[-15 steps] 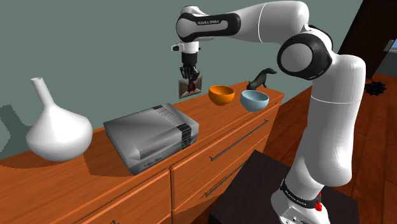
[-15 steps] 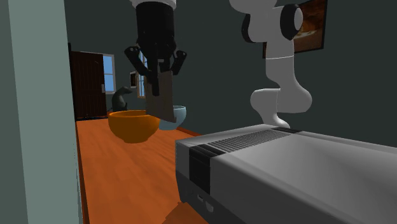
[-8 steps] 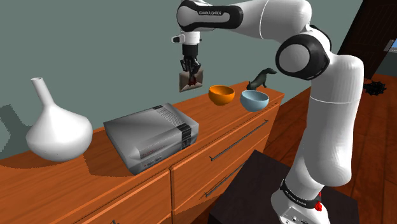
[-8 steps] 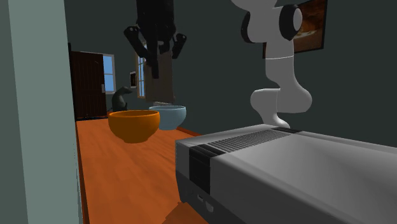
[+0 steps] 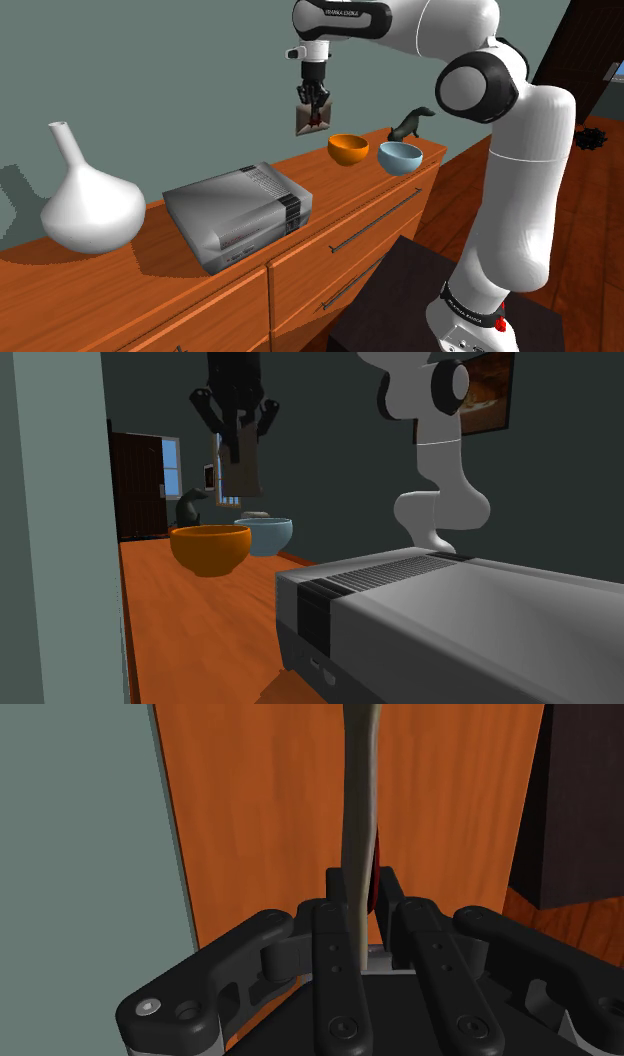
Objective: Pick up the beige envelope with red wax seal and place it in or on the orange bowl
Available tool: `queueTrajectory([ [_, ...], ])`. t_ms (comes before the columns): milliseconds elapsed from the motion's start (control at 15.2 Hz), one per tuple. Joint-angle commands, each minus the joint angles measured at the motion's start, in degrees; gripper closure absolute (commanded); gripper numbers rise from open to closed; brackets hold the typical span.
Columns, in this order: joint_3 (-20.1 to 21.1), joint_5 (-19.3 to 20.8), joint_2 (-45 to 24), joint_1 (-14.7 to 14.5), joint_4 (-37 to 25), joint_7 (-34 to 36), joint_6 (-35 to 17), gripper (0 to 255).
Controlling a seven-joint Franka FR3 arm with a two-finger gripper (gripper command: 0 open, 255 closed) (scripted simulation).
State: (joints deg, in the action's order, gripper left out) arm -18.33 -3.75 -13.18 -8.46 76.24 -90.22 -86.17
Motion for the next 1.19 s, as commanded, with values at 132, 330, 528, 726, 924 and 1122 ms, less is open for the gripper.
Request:
queueTrajectory([
  [132,-1.9,-0.3,-0.4,3.4,-1.3,-5.2,1.0,255],
  [330,-3.3,-0.6,-0.8,6.0,-2.3,-9.1,1.7,255],
  [528,-4.8,-1.2,-1.9,8.8,-4.1,-13.2,2.5,255],
  [726,-6.1,-2.1,-3.7,12.0,-6.9,-17.2,3.7,255],
  [924,-6.9,-2.6,-4.8,14.0,-7.8,-19.8,3.7,255],
  [1122,-6.8,-2.1,-3.7,13.4,-3.9,-19.6,0.8,255],
])
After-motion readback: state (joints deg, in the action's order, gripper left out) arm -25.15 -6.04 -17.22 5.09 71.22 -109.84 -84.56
